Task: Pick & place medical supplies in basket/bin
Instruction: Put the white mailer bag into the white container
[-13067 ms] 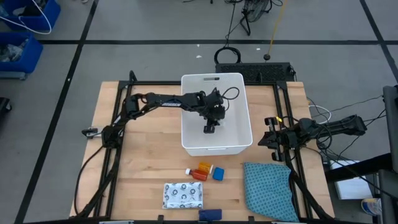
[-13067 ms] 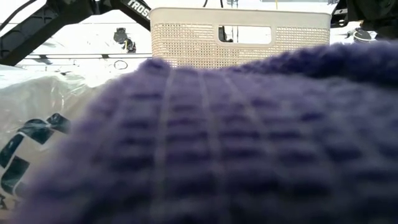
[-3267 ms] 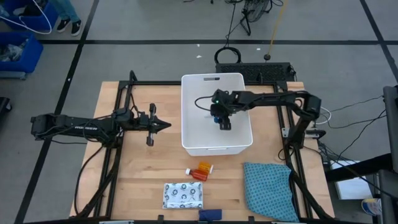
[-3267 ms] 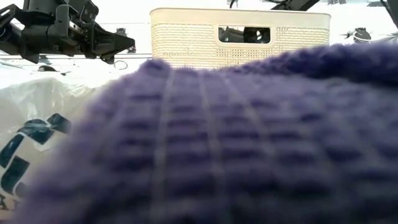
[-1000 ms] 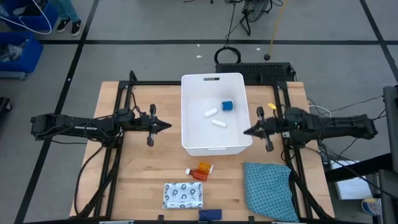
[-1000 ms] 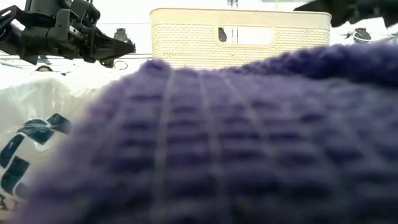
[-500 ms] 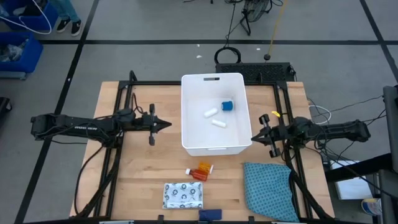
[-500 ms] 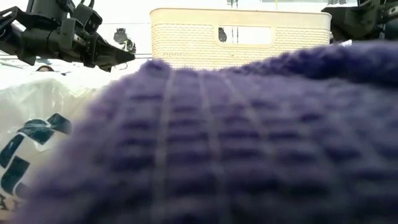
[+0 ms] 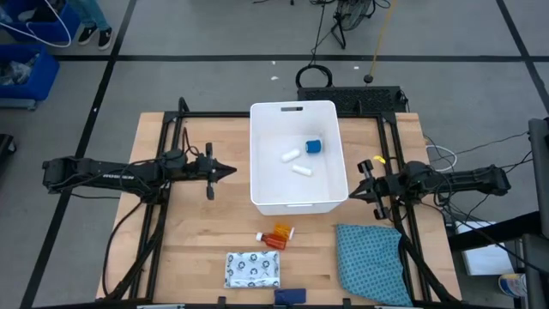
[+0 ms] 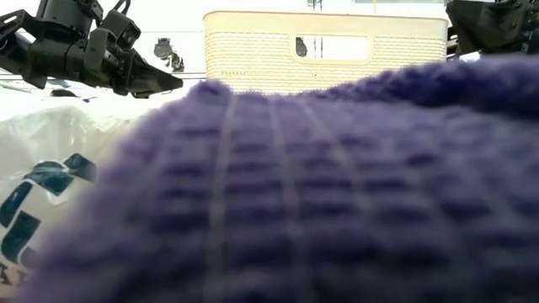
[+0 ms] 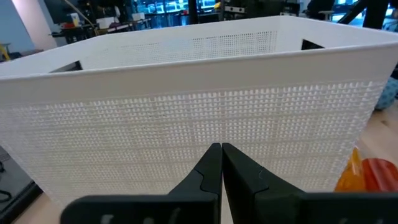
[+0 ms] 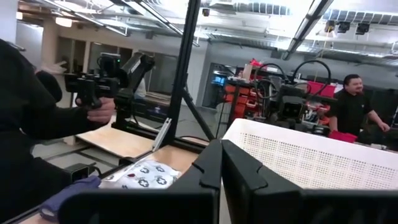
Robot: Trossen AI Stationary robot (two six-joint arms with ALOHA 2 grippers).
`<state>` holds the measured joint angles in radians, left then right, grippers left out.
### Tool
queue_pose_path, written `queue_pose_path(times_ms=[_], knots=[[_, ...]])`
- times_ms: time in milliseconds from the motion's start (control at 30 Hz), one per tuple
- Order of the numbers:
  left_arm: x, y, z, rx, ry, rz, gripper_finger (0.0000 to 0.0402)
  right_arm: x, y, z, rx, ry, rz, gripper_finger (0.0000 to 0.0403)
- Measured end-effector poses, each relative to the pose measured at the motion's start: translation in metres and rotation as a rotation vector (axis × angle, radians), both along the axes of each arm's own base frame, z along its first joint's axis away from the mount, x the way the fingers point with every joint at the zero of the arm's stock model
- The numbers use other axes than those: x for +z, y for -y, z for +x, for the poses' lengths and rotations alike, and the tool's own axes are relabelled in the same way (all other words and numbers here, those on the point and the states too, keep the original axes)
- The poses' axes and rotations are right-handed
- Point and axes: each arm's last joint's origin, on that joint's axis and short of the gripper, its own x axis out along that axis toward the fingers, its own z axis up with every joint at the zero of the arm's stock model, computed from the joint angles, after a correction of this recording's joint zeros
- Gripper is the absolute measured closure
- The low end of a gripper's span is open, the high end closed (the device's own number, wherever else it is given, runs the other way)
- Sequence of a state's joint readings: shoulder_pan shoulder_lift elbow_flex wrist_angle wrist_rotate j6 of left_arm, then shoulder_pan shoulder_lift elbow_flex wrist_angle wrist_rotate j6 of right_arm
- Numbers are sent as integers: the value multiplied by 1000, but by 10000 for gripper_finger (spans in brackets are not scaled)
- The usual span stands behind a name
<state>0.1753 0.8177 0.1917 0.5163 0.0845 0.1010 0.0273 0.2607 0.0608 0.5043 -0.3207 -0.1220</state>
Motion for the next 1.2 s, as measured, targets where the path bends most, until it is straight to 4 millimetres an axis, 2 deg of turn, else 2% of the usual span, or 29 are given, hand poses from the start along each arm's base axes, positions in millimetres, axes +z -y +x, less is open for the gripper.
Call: queue_pose_path(times_ms=[233,400,600,800,1000,1200], knots=[[1,3,1,-28,12,-4,385,-1,0,0,-2,-8,1,403],[13,13,7,-107,-17,-40,385,-1,0,0,-4,-8,-2,403],[39,41,14,-138,-196,-13,385,-1,0,0,-8,-4,-12,403],[62,74,12,-241,-139,22,385,-1,0,0,-8,-4,-12,403],[69,105,24,-187,-152,30,385,2,0,0,-8,24,-8,403],[67,135,47,-238,-307,73,385,3,0,-1,-8,41,-7,403]])
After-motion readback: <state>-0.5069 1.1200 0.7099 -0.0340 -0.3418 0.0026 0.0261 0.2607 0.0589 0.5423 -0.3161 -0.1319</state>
